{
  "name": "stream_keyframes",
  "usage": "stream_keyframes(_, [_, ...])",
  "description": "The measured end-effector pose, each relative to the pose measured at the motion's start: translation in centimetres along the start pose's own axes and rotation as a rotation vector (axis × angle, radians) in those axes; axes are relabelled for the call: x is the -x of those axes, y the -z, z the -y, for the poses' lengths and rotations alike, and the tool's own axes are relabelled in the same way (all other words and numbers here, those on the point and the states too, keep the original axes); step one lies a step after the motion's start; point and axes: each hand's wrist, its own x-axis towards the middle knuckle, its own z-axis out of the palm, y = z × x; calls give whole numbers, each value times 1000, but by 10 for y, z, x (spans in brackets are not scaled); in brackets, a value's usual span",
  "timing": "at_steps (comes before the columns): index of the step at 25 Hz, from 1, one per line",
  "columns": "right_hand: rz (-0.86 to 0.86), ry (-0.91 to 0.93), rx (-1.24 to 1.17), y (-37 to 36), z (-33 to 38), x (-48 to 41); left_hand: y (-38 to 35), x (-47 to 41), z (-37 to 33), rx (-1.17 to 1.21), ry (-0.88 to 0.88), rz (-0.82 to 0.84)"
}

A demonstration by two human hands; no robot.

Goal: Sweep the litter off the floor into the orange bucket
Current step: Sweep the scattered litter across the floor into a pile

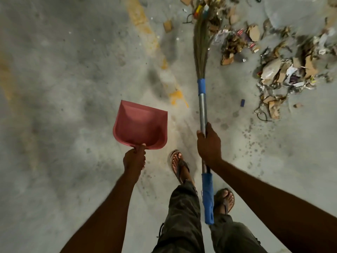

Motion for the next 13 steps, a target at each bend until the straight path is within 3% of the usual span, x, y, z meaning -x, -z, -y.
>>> stream_keyframes(4, [244, 144, 263, -26, 33, -14, 21, -17, -20, 15, -20, -19])
stream_keyframes(7, [354, -23, 209, -33, 63, -64, 39, -33, -38, 4, -24, 0])
stream_keyframes(9, [256, -183, 79, -41, 77, -91, 46, -49, -55, -10, -48, 12])
stream_keyframes(13, [32, -10, 141, -72, 99, -94, 43, -71, -94, -16, -107, 25])
